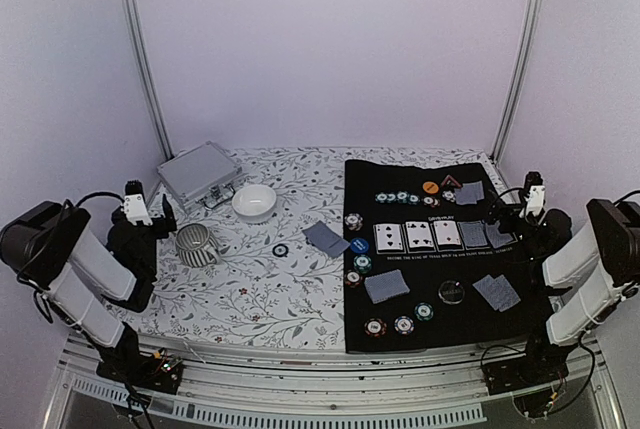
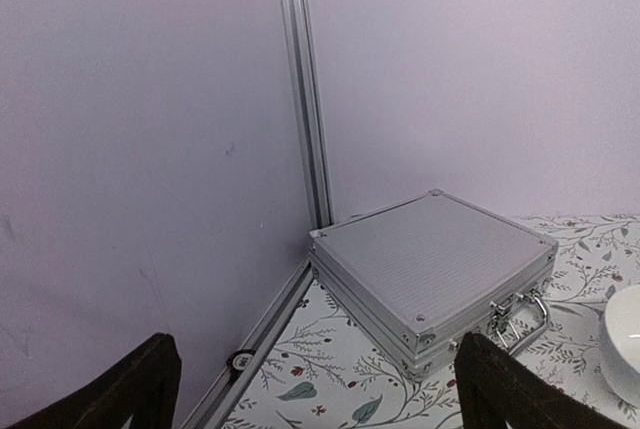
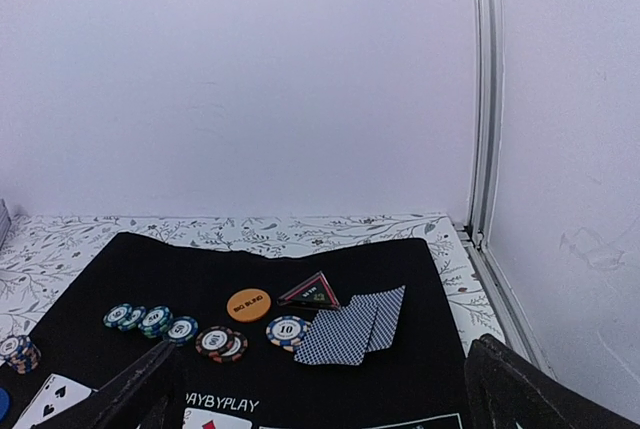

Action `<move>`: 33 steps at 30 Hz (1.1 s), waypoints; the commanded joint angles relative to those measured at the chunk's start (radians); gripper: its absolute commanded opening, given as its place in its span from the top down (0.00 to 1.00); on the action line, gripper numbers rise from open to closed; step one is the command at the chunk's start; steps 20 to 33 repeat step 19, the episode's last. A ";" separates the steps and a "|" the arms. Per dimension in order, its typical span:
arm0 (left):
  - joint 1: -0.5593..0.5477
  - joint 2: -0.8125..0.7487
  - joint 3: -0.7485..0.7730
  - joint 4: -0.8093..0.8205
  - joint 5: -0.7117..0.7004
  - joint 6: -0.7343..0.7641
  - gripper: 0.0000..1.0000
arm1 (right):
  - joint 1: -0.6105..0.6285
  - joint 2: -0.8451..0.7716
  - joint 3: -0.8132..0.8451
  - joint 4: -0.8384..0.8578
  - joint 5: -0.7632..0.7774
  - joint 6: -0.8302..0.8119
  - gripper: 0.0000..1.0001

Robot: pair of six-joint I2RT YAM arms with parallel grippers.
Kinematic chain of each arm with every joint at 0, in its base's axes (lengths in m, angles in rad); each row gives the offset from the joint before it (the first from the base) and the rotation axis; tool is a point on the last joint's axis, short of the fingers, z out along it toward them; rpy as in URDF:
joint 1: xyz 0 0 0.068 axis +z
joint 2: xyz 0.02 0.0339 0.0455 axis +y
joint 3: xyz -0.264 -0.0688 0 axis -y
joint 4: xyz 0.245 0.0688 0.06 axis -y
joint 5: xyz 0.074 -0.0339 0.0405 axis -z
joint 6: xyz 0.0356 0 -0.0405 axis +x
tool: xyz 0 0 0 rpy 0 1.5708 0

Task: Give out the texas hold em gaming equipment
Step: Reset both arms

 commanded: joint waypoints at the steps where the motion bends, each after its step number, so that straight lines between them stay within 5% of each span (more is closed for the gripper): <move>1: 0.043 0.053 0.003 0.061 0.168 -0.043 0.02 | 0.000 -0.005 0.009 -0.064 -0.028 -0.016 0.01; 8: 0.048 0.024 0.049 -0.065 0.161 -0.061 0.02 | 0.001 -0.005 0.009 -0.064 -0.028 -0.017 0.01; 33: 0.048 0.034 0.056 -0.057 0.163 -0.058 0.02 | 0.005 -0.003 0.022 -0.085 -0.085 -0.031 0.01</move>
